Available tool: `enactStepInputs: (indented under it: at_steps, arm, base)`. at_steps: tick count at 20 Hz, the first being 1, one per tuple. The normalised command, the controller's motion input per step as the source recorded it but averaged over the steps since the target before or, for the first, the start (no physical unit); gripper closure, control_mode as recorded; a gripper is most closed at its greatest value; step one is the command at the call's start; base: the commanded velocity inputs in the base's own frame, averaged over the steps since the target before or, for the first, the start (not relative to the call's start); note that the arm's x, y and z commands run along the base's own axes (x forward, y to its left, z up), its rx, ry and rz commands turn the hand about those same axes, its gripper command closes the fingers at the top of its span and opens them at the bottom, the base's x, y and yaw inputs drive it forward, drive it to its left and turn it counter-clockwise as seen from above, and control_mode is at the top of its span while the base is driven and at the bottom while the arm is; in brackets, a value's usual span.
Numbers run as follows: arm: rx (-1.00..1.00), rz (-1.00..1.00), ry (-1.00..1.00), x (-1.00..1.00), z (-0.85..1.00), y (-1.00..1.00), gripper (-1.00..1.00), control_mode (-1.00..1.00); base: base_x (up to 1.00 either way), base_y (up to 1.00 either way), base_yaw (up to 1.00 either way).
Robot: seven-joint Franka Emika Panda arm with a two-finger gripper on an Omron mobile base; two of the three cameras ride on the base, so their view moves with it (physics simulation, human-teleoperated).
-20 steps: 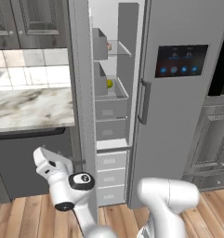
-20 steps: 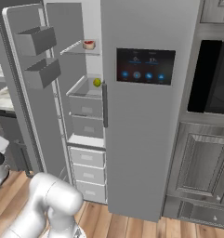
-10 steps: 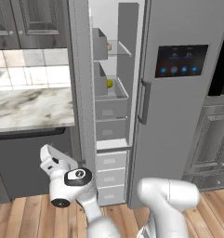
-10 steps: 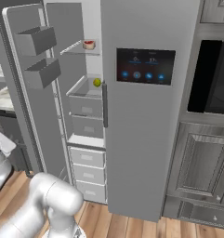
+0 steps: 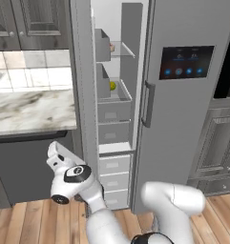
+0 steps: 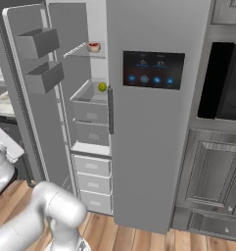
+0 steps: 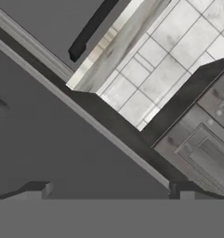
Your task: There's a steak in the fridge that needs to be moved to the freezer for freezing. Pick up the steak from the fridge, place it on any shelf in the freezer, and close the fridge and freezer doors when done.
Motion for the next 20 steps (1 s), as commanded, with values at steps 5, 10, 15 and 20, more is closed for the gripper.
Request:
enactStepInputs:
  at_steps: [5,10,15,20]
  arm:
    - [0.0,-0.07,0.07,0.75,-0.12,0.0,-1.0,-1.0]
    - [0.0,-0.03,0.03,0.16,-0.06,-0.26,-1.0,-1.0]
    - [0.0,-0.03,0.0,-0.01,0.0,-0.85,-1.0,-1.0]
    - [0.03,-0.04,-0.04,-0.02,0.0,-0.97,-1.0,-1.0]
  base:
    - [0.0,0.0,0.0]
    - [0.0,0.0,0.0]
    - [0.0,0.0,0.0]
    - [0.0,0.0,0.0]
